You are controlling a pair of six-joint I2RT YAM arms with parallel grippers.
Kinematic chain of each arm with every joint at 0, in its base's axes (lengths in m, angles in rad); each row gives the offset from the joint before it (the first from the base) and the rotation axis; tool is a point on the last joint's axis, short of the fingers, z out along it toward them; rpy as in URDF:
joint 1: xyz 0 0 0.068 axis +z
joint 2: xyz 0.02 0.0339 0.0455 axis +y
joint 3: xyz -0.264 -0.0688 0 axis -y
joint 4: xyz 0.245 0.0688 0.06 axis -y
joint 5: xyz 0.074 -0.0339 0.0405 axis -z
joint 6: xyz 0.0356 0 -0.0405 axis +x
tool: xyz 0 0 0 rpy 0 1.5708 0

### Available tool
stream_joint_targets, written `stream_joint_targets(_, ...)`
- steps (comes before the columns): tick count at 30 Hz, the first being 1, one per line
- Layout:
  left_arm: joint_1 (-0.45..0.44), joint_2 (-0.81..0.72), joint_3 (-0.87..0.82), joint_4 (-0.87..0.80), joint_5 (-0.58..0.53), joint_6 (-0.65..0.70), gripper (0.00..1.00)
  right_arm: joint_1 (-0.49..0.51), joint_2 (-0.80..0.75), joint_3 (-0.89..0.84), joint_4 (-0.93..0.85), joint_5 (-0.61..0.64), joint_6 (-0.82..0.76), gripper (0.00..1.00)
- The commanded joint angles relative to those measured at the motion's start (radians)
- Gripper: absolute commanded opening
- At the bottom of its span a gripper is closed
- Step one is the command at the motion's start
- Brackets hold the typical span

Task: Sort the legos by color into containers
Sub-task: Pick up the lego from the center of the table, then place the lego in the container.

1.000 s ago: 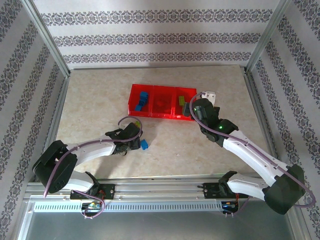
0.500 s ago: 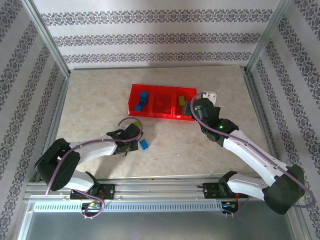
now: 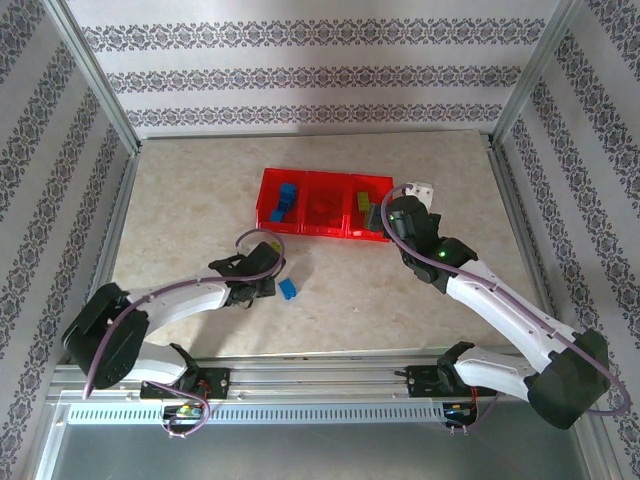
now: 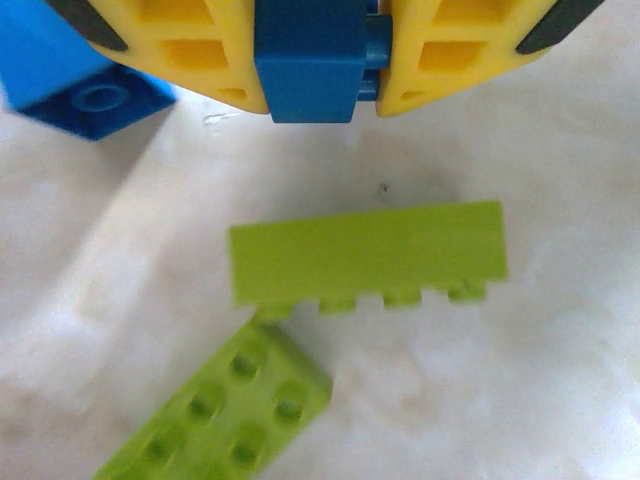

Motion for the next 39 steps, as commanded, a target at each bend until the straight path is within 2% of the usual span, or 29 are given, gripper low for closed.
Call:
stream_joint_targets(1,-0.01,-0.072,0.069,-0.067,-0.111,0.075,0.24,-0.009,-0.006,-0.001,-0.01,-0.003,0.015,0.98)
stream_joint_targets(8,0.045,-0.053,0.165,0.081,-0.227,0.243,0.24,-0.009,-0.004,-0.008,0.001,-0.019,0.028,0.98)
stream_joint_targets(11,0.094,0.021,0.244,0.149,-0.188,0.327,0.24,-0.009,-0.001,0.003,-0.017,-0.029,0.029,0.98)
stream_joint_targets(19,0.174,0.268,0.512,0.155,-0.1,0.458,0.24,-0.009,-0.021,0.008,-0.063,-0.026,0.049,0.98)
stream_joint_targets(25,0.227,0.411,0.661,0.093,-0.077,0.47,0.24,-0.009,-0.048,0.007,-0.081,-0.015,0.044,0.98)
stream_joint_targets(39,0.277,0.59,0.8,0.041,-0.075,0.45,0.24,-0.009,-0.038,0.017,-0.083,-0.019,0.041,0.98)
